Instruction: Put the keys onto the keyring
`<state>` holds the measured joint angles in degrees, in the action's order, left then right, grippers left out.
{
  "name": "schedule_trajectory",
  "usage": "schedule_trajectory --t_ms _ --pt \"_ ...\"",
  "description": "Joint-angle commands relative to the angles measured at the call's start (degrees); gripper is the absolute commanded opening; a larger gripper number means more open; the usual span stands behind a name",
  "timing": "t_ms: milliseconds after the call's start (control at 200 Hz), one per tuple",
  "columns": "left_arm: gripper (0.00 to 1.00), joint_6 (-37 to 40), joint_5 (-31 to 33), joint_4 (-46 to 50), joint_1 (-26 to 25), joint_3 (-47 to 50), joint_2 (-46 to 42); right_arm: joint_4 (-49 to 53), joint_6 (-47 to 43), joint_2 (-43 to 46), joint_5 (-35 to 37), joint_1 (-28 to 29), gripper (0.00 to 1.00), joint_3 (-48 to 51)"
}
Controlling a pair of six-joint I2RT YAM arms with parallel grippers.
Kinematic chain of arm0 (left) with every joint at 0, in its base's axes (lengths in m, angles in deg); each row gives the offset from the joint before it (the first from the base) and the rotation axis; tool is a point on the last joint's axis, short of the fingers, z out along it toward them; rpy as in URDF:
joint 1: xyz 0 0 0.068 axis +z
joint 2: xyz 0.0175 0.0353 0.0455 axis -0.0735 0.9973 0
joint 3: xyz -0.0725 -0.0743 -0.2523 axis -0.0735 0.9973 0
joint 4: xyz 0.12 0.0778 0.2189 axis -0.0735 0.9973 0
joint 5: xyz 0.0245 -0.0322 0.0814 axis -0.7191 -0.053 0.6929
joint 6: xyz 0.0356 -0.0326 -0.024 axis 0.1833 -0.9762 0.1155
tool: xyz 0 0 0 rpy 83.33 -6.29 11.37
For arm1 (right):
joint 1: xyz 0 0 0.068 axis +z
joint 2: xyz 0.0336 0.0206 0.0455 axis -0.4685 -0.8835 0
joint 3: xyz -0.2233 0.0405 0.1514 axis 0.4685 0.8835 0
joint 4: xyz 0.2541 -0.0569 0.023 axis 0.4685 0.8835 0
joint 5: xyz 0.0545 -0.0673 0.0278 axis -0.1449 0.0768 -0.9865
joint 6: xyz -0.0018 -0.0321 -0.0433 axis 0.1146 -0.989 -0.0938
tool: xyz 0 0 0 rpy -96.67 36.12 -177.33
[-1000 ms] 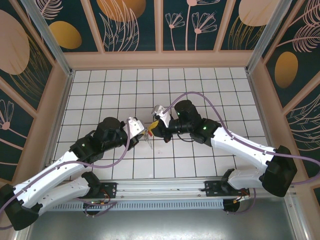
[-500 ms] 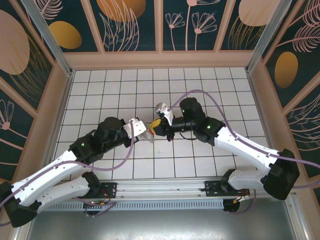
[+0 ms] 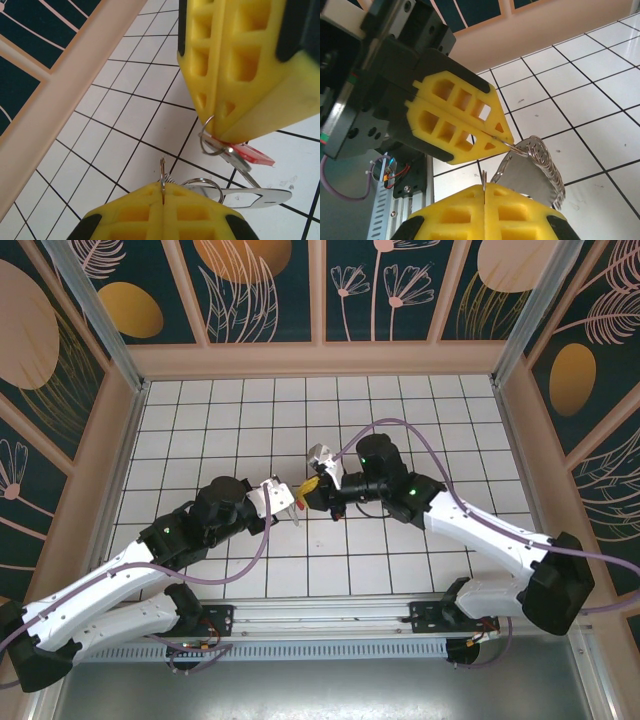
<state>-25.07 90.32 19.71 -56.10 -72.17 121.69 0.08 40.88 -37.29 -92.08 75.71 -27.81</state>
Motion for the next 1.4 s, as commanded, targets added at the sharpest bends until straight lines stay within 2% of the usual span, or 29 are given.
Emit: schedule_trajectory --t_ms 0,355,941,1396 --pt "0.00 0.78 0.74 -0.41 -0.45 -0.85 0.01 -2.79 0.84 -1.16 -1.32 -0.40 0.00 -2.22" --pt "0.00 0.78 0.83 -0.38 -0.54 -0.76 0.14 -4.72 1.03 -3.20 -2.87 -0.47 0.00 -4.09" --pt "0.00 0.72 1.18 -0.50 -0.62 -0.58 0.25 -1.31 0.04 -5.23 -1.27 -0.75 0.00 -5.08" --pt "0.00 0.70 1.18 -0.50 -0.67 -0.49 0.30 -2.30 1.13 -4.87 -0.18 -1.88 0.00 -4.08"
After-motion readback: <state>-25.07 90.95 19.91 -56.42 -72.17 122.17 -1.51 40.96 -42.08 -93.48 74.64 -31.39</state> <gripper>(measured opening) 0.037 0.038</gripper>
